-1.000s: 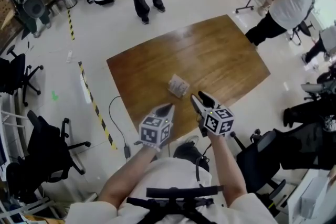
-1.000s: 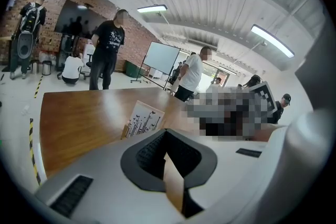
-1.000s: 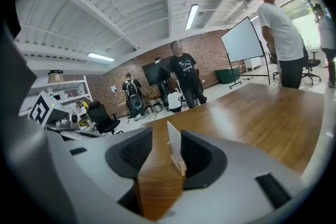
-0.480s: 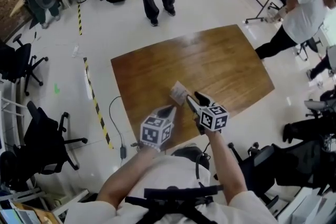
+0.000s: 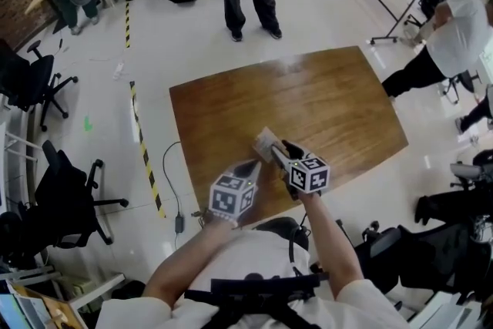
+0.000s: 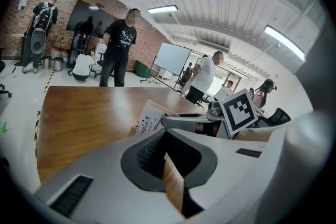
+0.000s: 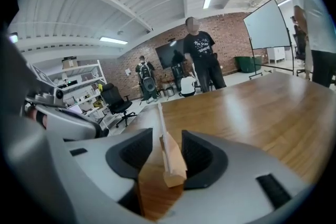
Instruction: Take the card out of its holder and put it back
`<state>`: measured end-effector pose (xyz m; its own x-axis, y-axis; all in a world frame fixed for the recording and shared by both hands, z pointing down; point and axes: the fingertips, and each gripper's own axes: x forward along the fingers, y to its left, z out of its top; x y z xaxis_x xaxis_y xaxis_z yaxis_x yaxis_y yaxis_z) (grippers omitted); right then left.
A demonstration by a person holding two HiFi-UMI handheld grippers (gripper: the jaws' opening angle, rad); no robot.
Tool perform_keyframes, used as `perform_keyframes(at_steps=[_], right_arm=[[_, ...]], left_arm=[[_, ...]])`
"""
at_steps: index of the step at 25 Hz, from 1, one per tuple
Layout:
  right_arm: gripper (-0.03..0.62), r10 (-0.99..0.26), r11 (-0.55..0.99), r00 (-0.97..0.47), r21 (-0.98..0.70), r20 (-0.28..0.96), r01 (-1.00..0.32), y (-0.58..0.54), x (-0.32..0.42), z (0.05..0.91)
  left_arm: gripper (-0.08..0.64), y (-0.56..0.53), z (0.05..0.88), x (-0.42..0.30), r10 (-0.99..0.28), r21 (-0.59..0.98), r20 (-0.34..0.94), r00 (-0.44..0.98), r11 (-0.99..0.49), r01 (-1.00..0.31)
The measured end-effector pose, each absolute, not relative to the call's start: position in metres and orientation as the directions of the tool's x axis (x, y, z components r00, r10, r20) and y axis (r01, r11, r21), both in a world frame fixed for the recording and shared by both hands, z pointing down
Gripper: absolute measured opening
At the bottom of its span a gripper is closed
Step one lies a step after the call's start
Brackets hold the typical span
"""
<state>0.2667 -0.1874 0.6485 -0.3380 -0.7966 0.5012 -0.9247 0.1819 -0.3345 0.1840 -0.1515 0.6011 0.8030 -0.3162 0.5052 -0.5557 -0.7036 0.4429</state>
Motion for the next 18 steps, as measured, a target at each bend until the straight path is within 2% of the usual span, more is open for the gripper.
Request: perform_keyframes(at_steps=[10, 14, 18], right_arm=[[0.118, -0.776, 0.246, -0.388, -0.328, 0.498, -0.912, -0.202, 0.255, 0.662], [0.063, -0.772, 0.257, -0.397, -0.326, 0.497, -0.91, -0.207, 0.251, 0.664], [0.043, -0.764, 0.269, -0.406, -0.324, 0.502, -0.907, -0.21, 0.248, 0.664]], left_arm=[[-0.003, -0.159, 0.606, 0.176, -0.346, 0.448, 0.513, 0.785, -0.673, -0.589], [-0.003, -0.163, 0.608, 0.173, -0.355, 0.448, 0.514, 0.781, -0.666, -0.597], [-0.003, -0.166, 0.609, 0.17, -0.357, 0.454, 0.519, 0.777, -0.655, -0.604]])
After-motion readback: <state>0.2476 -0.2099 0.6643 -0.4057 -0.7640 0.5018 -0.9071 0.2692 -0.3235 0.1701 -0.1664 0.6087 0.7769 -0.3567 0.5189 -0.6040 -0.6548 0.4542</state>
